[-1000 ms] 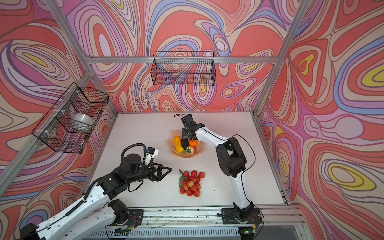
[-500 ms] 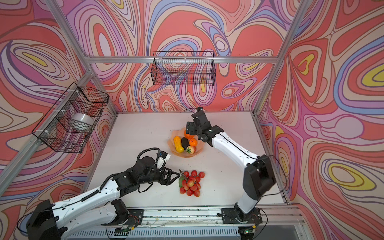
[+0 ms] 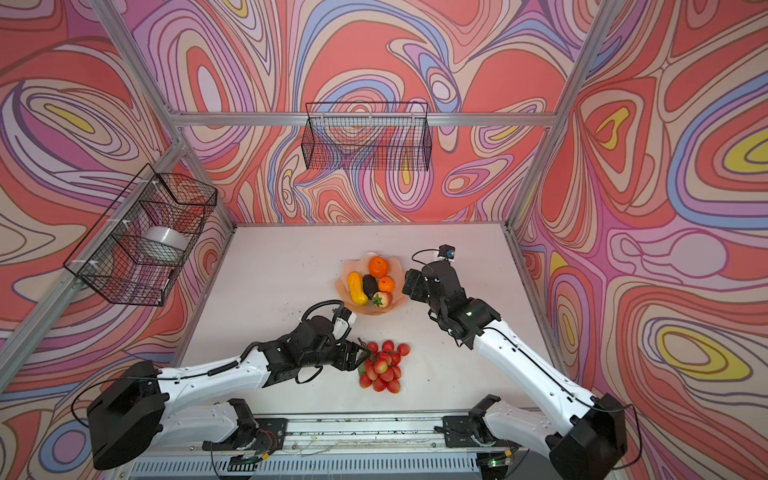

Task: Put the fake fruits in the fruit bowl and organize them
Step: 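Grasp the strawberry bunch stem with the left gripper while the right withdraws, then lift the strawberry bunch with the left gripper and lay it over the bowl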

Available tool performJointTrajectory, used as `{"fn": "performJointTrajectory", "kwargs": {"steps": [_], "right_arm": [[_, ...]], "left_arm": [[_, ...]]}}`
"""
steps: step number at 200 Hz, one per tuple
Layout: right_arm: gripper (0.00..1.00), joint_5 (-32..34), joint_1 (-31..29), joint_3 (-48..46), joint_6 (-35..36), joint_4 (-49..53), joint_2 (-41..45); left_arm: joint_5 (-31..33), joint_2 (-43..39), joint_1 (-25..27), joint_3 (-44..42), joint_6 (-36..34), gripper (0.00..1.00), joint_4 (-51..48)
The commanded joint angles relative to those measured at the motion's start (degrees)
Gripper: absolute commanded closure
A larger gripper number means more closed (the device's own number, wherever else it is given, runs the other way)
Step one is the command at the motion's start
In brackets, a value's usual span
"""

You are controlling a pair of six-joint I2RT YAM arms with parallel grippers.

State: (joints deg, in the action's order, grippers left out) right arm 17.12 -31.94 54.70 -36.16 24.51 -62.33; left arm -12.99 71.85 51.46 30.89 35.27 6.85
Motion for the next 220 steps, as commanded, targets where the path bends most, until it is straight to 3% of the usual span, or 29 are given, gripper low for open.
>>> {"fn": "performJointTrajectory", "kwargs": {"steps": [1,88,136,220], "right_arm": [[0.08,2.3,0.07,-0.72,-1.39,1.51,3.0],[0.07,4.04,0.04,-3.25,-2.24,5.1,8.88],[0.06,4.19,0.08,-4.23,-2.25,4.35,9.06],[0.02,2.98,0.13,-8.38,-0.48,-2.09,10.18]], "left_arm": [[1.2,1.73,0.42,1.76,1.38,0.36,3.2],[1.28,8.48,0.48,5.55,2.79,0.7,3.78],[2.92,4.48,0.48,5.98,3.13,1.0,-2.02],[3.32,-11.98,-1.55,10.71,3.18,1.0,-9.58]]}}
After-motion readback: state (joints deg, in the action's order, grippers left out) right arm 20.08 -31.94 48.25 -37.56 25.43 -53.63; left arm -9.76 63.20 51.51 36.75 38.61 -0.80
